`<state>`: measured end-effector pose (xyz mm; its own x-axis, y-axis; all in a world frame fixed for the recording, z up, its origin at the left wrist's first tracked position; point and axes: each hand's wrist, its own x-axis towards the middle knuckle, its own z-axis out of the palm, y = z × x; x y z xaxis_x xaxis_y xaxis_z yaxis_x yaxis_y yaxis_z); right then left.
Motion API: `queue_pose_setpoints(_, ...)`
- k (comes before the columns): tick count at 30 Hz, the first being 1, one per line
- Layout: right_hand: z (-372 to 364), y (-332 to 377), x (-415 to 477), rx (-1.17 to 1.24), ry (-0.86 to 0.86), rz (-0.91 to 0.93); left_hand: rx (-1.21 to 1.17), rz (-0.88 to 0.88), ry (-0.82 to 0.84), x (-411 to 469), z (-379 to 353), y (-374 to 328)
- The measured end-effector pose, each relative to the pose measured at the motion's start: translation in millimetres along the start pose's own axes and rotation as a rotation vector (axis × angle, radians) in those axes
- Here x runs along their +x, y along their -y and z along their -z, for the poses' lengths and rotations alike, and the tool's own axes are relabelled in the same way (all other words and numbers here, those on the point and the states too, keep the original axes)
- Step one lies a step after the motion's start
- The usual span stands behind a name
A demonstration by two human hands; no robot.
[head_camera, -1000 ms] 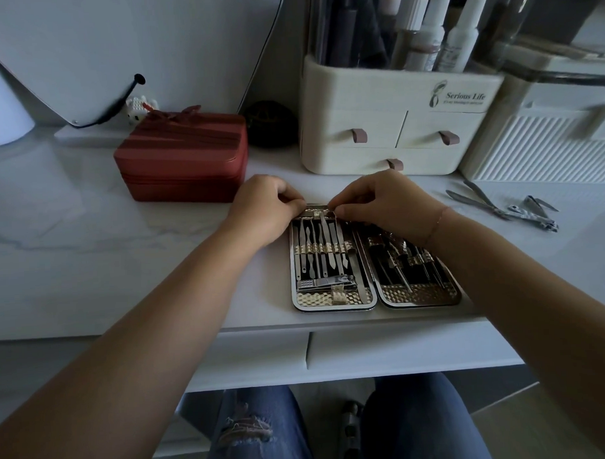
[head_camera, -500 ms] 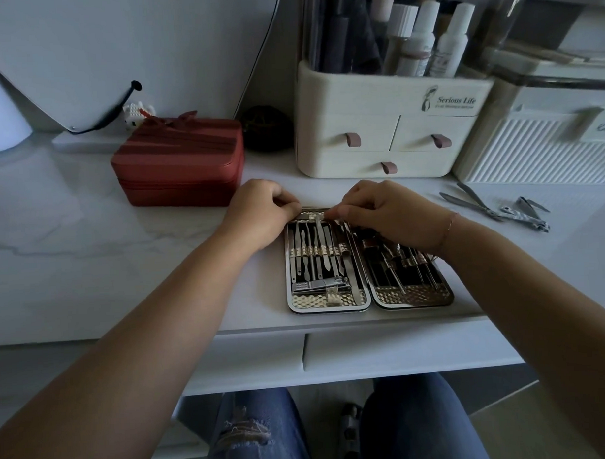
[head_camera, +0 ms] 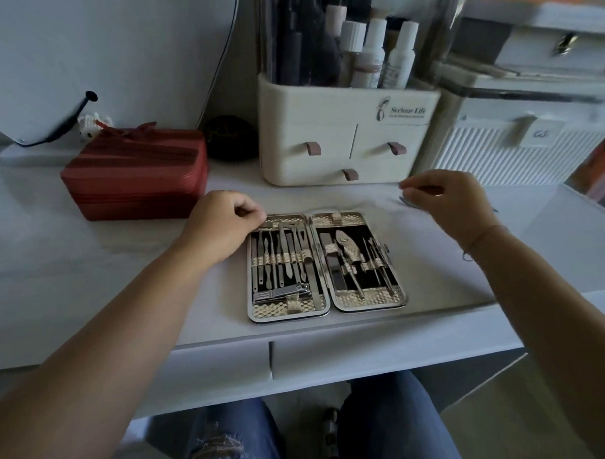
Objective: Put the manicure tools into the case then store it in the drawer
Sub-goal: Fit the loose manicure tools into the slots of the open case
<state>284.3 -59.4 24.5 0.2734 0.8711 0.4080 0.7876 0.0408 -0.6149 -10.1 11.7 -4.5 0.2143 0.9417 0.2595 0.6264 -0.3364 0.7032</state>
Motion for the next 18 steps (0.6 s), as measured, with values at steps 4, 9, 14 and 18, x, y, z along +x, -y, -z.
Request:
queue_pose_setpoints(4, 18, -35, 9, -0.247, 0.046, -0.057, -0.021, -0.004, 0.013, 0, -1, 1)
queue_pose_setpoints(9, 14, -43, 16, -0.329, 0.130, -0.033, -0.016, 0.005, 0.005, 0, -1, 0)
queue_pose_setpoints(14, 9, -38, 19, -0.303, 0.140, -0.021, -0.010, 0.018, -0.002, -2, -1, 0)
queue_pose_setpoints(18, 20, -35, 20, -0.051, 0.082, -0.128, -0.018, 0.032, -0.011, -3, -1, -1)
